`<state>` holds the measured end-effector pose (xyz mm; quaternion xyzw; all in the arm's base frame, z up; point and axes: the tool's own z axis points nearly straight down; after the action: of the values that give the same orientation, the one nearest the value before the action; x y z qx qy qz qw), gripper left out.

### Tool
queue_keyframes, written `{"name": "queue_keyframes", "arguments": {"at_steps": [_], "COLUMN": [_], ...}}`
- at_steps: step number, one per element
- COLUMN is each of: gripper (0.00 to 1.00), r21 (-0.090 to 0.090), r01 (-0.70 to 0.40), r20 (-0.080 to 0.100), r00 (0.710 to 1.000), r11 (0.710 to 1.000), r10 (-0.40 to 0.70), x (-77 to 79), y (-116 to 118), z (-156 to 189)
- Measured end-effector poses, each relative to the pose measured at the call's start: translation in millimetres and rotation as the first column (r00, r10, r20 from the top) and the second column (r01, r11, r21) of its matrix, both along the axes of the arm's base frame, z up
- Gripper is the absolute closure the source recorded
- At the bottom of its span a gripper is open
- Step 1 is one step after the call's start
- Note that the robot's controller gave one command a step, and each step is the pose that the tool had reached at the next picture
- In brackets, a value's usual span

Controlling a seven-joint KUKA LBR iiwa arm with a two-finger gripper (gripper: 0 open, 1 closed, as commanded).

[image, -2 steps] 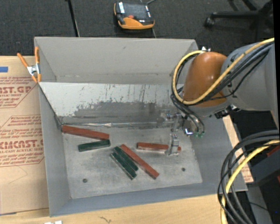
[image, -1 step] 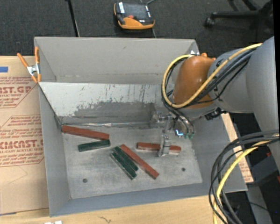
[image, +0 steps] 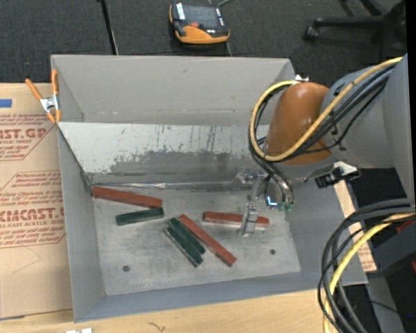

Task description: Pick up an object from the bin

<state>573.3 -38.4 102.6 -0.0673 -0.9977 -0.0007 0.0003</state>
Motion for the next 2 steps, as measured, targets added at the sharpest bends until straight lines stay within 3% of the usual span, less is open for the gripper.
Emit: {"name": "queue_keyframes", "arguments": {"at_steps": [1, 2], "gripper": [0.00, 1.00], "r21": [-0.003, -0.001], "r01": [-0.122, 0.062], "r20": [0.005, 0.005], "r00": [0.993, 0.998], "r11": [0.993, 0.998], "r10": [0.122, -0.062], "x": [23.3, 4.4], "y": [-1, 5], "z": [-29, -32]}}
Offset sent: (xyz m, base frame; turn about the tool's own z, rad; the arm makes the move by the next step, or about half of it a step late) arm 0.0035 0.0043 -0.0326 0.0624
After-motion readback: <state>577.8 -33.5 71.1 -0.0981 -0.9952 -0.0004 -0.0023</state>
